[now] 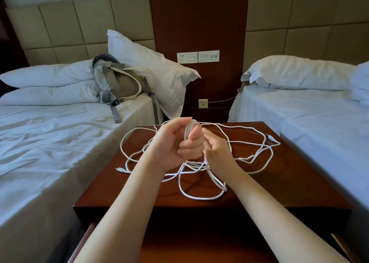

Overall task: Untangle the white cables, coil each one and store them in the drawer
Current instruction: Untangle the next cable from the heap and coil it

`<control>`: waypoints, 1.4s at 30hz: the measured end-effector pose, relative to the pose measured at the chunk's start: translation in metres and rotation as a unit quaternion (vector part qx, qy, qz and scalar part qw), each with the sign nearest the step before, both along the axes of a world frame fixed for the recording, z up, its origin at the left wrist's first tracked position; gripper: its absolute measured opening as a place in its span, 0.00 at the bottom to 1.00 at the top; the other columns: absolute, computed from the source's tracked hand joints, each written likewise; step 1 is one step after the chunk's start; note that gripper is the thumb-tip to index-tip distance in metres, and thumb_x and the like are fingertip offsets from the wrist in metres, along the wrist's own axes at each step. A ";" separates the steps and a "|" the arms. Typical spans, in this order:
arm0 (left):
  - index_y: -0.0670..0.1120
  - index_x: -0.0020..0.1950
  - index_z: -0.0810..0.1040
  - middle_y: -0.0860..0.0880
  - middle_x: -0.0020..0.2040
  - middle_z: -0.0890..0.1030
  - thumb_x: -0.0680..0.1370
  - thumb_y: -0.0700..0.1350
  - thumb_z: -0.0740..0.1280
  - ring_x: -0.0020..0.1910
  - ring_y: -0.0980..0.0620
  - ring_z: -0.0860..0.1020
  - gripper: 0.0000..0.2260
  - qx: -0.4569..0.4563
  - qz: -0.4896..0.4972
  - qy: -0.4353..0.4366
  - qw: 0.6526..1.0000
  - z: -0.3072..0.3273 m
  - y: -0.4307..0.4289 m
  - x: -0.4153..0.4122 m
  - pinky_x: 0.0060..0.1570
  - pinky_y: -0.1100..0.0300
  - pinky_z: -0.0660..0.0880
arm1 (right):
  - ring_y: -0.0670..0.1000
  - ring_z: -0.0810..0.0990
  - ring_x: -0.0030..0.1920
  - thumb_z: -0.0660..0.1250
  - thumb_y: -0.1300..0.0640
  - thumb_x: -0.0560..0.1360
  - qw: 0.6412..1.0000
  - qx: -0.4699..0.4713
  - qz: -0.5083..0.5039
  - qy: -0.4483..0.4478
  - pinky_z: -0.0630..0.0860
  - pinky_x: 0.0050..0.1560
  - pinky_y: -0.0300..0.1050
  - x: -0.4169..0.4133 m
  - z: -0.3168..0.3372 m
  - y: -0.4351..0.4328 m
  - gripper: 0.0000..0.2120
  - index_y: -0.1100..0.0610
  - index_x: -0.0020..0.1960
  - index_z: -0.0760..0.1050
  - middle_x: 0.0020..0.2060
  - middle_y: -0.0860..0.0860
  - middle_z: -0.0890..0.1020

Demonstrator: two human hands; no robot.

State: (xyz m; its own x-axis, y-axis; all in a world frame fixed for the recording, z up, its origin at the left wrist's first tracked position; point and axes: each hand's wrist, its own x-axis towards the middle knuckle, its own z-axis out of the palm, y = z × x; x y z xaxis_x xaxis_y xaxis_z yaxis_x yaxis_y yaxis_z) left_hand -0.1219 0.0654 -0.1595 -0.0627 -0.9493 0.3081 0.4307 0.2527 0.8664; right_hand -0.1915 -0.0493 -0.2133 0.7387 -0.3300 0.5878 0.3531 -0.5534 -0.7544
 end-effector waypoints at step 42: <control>0.45 0.32 0.63 0.49 0.32 0.68 0.79 0.47 0.59 0.31 0.54 0.65 0.17 0.180 0.544 -0.612 0.545 -0.017 -0.003 0.004 0.31 0.61 0.61 | 0.46 0.70 0.51 0.66 0.58 0.76 0.926 -0.231 -0.253 -0.156 0.69 0.47 0.38 0.010 -0.019 -0.024 0.07 0.61 0.45 0.81 0.50 0.55 0.77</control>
State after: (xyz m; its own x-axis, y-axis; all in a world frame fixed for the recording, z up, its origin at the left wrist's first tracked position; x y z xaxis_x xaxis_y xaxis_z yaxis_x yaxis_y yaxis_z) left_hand -0.1177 0.0626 -0.1763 0.6495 -0.6138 0.4489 -0.7598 -0.5004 0.4151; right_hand -0.1815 -0.0728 -0.2321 0.3284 -0.2467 0.9117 0.1222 -0.9461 -0.3000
